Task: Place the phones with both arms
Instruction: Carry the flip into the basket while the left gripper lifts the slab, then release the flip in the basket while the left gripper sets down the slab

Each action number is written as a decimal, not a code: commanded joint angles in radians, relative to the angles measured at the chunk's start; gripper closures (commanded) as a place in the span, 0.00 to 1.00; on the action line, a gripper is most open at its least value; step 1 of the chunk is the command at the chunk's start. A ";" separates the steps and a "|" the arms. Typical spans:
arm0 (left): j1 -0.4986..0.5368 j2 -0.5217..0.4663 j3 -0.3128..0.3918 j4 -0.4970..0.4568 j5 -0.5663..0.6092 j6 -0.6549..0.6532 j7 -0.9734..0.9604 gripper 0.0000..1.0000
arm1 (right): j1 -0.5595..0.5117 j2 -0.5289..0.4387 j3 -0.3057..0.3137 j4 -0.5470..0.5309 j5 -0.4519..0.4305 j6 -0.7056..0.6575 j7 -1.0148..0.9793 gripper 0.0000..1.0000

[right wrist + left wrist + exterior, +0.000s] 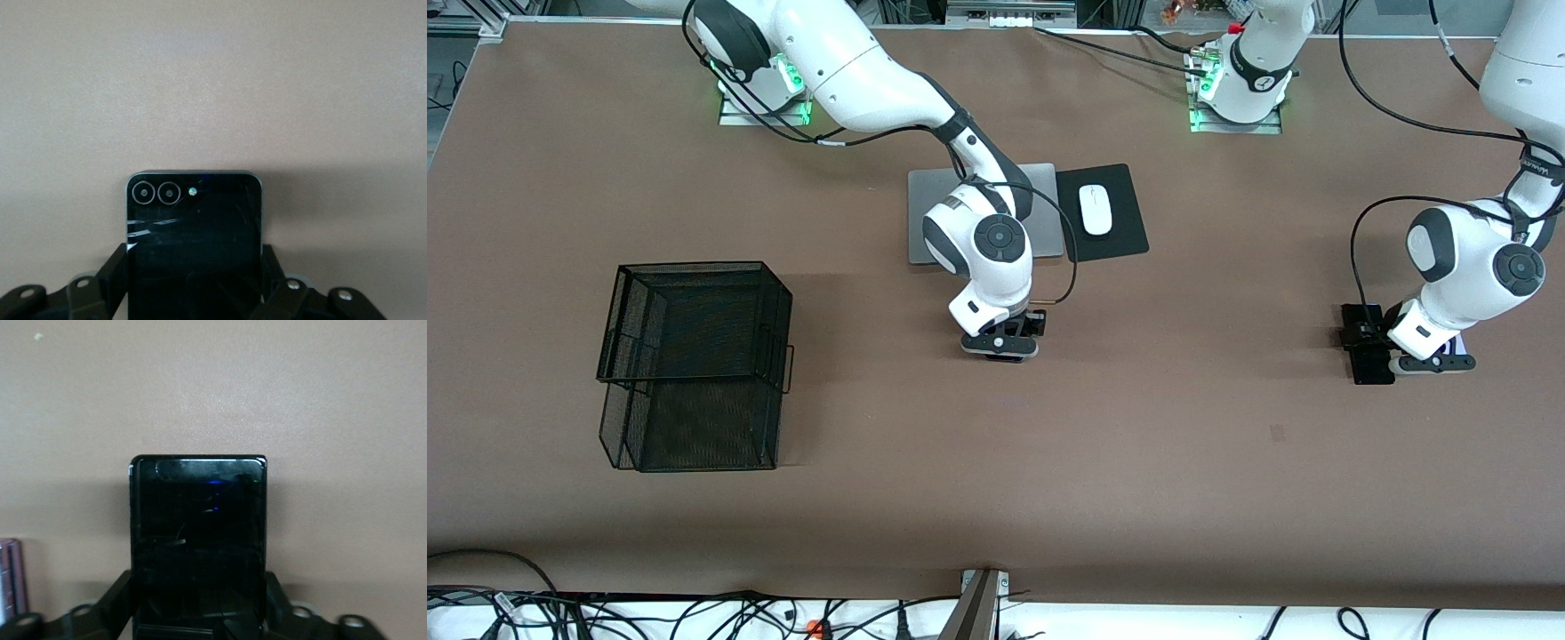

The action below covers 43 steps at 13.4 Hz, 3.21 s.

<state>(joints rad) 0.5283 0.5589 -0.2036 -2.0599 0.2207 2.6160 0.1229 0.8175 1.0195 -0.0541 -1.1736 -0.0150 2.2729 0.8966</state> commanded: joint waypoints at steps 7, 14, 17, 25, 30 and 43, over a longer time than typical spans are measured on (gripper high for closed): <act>0.009 0.006 -0.037 0.130 -0.030 -0.273 0.004 0.68 | -0.057 -0.163 0.013 0.170 0.010 -0.429 -0.015 1.00; -0.007 0.006 -0.160 0.447 -0.072 -0.723 0.001 0.68 | -0.239 -0.429 0.002 0.010 0.040 -0.613 -0.353 1.00; -0.062 0.007 -0.238 0.558 -0.072 -0.823 -0.025 0.68 | -0.287 -0.573 -0.083 -0.189 0.041 -0.595 -0.554 1.00; -0.534 0.102 -0.235 0.645 -0.086 -0.791 -0.564 0.69 | -0.287 -0.811 -0.453 -0.716 0.050 -0.284 -1.040 1.00; -0.773 0.223 -0.218 0.675 -0.072 -0.491 -0.767 0.70 | -0.310 -0.724 -0.521 -0.770 0.139 -0.199 -1.151 1.00; -1.153 0.300 0.105 0.676 -0.072 -0.290 -0.945 0.00 | -0.336 -0.639 -0.546 -0.520 0.210 -0.409 -1.141 0.00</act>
<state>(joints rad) -0.6330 0.8892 -0.1031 -1.3900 0.1452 2.3555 -0.8241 0.4846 0.3815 -0.5901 -1.7747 0.1775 1.9611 -0.2362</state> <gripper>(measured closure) 0.000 0.000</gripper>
